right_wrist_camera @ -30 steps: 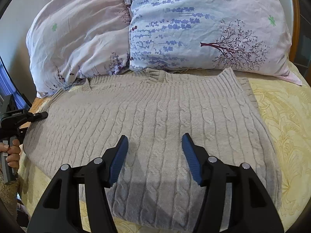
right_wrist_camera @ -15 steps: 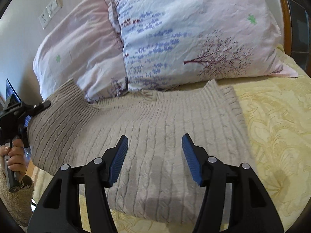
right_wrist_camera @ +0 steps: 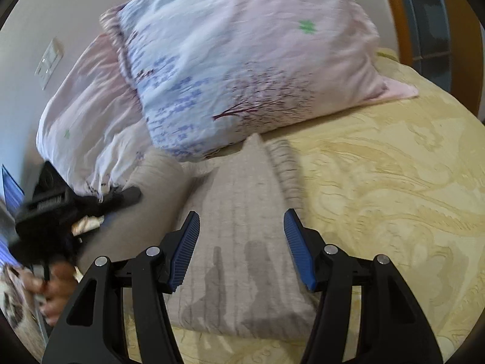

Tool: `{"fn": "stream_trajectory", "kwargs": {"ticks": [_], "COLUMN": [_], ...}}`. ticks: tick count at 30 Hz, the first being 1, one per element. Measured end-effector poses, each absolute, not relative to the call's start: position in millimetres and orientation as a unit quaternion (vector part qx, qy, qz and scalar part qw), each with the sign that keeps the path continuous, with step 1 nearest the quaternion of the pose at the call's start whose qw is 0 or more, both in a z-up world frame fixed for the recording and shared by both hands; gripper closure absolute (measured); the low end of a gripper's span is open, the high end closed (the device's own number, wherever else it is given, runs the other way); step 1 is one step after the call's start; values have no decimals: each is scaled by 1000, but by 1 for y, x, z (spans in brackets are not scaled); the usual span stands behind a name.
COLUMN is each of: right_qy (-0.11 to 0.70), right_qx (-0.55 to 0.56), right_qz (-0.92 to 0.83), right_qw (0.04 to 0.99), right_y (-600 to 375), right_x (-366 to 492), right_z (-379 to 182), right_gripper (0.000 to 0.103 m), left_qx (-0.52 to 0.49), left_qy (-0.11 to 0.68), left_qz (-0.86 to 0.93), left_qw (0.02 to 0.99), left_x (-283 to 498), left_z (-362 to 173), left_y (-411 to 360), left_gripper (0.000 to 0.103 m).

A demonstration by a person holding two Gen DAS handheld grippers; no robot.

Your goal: Fold small clothes

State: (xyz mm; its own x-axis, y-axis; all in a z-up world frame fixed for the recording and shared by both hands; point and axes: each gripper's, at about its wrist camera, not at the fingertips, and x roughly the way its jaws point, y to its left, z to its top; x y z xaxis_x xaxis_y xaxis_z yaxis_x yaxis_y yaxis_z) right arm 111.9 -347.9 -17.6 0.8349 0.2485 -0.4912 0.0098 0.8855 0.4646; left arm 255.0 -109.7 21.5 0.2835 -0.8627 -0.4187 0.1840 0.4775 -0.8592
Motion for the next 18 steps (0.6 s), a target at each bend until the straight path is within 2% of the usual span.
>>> {"fn": "stream_trajectory", "kwargs": {"ticks": [1, 2, 3, 6, 8, 12, 18], "right_qy": [277, 274, 272, 271, 284, 348, 437], "right_qx": [237, 240, 247, 278, 302, 341, 339], "right_qz": [65, 65, 69, 102, 146, 219, 223], "right_qw": [929, 929, 928, 916, 898, 846, 803], "right_y": [-353, -356, -360, -366, -365, -347, -319], "right_x": [110, 109, 107, 108, 115, 142, 167], "right_z": [-16, -14, -11, -5, -3, -11, -33], "right_gripper": [43, 43, 43, 43, 43, 43, 43], "left_qx": [-359, -355, -350, -326, -301, -262, -245], "left_qy": [474, 467, 457, 410, 396, 418, 470], "left_qz": [-390, -404, -411, -402, -356, -265, -257], "left_qw": [703, 702, 707, 751, 791, 828, 808], "left_x": [252, 247, 243, 226, 220, 218, 221], "left_z": [24, 32, 38, 64, 72, 55, 18], "left_y": [-112, -108, -104, -69, -43, -6, -11], "left_gripper": [86, 81, 70, 51, 46, 44, 44]}}
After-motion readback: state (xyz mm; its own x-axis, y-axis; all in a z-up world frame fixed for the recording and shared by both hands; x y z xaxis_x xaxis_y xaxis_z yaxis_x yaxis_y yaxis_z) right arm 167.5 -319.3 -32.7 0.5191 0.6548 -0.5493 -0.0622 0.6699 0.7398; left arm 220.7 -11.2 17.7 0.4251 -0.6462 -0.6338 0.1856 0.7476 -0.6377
